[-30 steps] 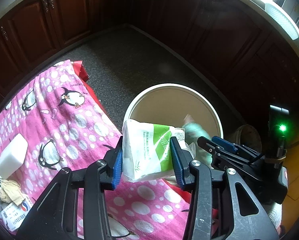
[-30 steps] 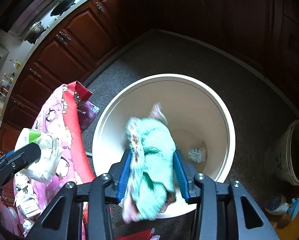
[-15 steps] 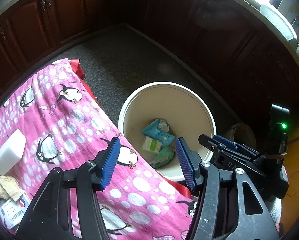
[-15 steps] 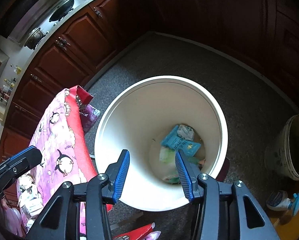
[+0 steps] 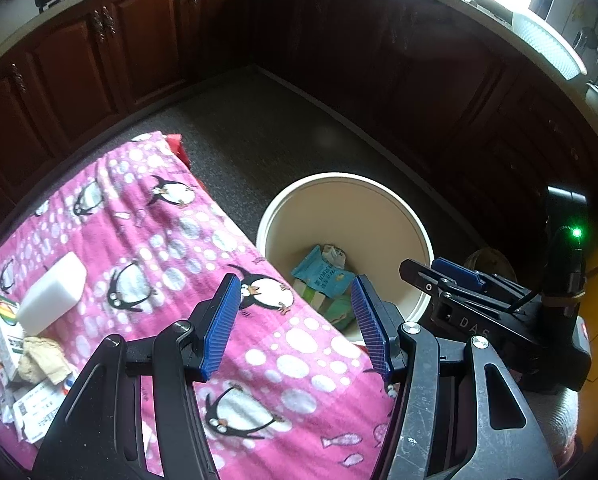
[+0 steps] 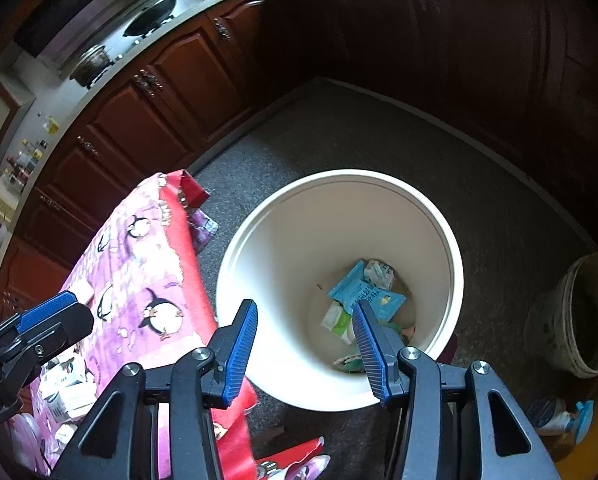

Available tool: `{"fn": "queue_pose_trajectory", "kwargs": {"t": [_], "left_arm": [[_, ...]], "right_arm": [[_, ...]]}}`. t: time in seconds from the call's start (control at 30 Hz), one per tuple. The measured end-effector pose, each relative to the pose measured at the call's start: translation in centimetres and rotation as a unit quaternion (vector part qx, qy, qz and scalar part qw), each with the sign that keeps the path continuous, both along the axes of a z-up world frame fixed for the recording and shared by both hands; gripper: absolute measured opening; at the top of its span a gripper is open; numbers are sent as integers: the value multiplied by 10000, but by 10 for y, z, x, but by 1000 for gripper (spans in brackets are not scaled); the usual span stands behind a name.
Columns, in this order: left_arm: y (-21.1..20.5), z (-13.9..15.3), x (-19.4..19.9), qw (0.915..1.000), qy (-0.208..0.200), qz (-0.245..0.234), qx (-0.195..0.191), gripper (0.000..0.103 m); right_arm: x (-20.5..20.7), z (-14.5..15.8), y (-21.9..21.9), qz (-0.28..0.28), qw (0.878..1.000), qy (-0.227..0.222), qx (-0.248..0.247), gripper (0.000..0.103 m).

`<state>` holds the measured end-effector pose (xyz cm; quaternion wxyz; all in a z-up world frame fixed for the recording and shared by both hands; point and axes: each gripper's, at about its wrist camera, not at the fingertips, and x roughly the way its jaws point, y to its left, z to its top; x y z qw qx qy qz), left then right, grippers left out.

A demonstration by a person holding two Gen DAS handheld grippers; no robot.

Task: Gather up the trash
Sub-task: 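Move both open grippers back over the table, then grasp crumpled tissue with the left gripper while the right gripper grasps a beige paper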

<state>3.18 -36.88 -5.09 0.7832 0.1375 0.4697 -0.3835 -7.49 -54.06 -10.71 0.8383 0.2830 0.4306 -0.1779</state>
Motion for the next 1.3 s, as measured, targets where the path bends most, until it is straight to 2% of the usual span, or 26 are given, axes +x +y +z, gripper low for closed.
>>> {"fn": "queue_pose_trajectory", "kwargs": {"t": [0.37, 0.43, 0.73, 1.03, 1.3], "left_arm": [[35, 20, -11, 9994, -245, 182, -177, 56], [43, 23, -11, 9992, -250, 236, -219, 56], [93, 26, -17, 9979, -128, 490, -394, 57], [191, 20, 1, 9917, 205, 1166, -499, 66], [300, -1, 27, 9750, 531, 2119, -408, 70]], "right_arm": [[8, 27, 32, 358, 9990, -155, -225, 51], [10, 31, 38, 443, 9986, -172, -254, 54], [21, 48, 80, 964, 9944, -284, -314, 55], [37, 49, 122, 1526, 9877, -350, -39, 55], [53, 42, 156, 2057, 9782, -269, 63, 56]]}}
